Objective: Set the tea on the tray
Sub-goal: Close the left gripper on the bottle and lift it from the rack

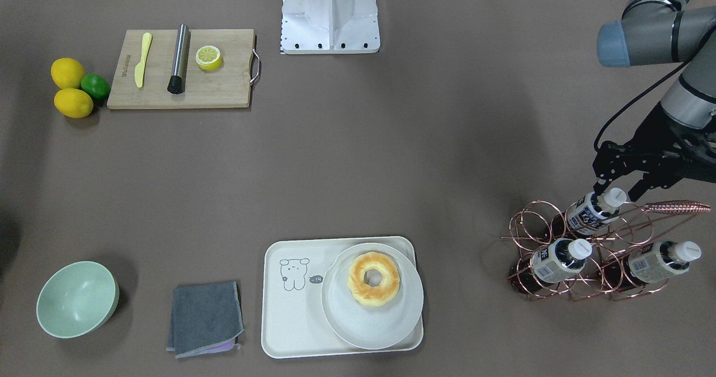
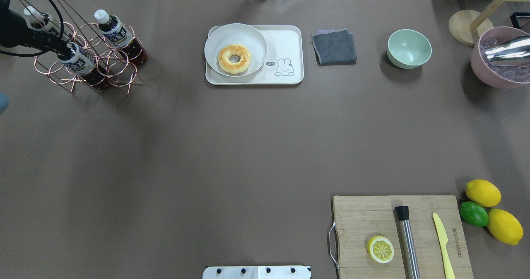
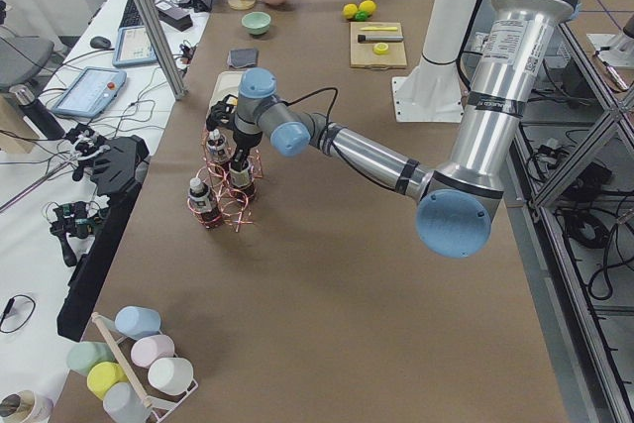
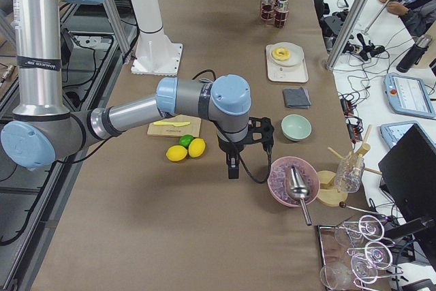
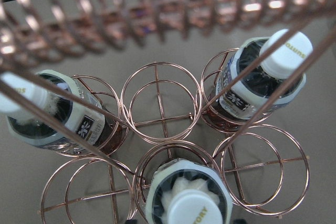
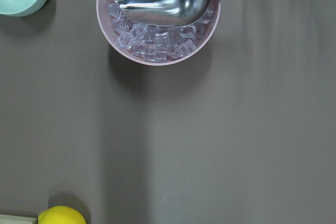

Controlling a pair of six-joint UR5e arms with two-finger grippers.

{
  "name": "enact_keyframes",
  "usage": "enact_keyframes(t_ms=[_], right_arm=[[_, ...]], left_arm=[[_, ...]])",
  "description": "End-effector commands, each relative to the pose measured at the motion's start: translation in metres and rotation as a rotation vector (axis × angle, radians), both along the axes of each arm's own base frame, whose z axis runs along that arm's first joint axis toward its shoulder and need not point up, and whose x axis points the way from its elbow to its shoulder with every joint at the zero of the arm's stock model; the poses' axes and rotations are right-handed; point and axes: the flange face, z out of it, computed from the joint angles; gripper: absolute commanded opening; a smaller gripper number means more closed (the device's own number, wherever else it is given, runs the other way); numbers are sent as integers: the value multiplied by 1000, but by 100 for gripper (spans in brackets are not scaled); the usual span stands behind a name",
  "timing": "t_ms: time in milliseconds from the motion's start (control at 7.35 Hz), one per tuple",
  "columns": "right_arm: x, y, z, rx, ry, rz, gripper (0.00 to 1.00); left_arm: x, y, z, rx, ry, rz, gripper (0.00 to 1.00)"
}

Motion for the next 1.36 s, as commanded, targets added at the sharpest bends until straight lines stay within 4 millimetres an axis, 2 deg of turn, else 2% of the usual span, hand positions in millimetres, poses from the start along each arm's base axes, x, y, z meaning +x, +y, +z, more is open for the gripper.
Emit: enact_keyframes(t_ms=[0, 136, 272, 544, 680, 952, 1224], right_arm=[[0, 1, 1, -1, 2, 0, 100], [0, 1, 1, -1, 2, 0, 100], [0, 1, 1, -2, 3, -1, 100], [0, 1, 1, -4, 2, 1, 100], [0, 1, 1, -4, 2, 1, 100], [0, 1, 2, -8, 1, 2, 100], [0, 2, 3, -9, -2, 4, 100]], left_arm=[[1, -3, -2, -2, 4, -5, 46], [1, -3, -3, -2, 6, -5, 23], [0, -3, -5, -1, 8, -6, 4], [-2, -5, -11, 3, 10, -10, 0], [-13, -7, -24, 21, 20, -26, 0], [-60, -4, -54, 45, 94, -46, 0], [-94, 18, -99, 65, 99, -79, 0]])
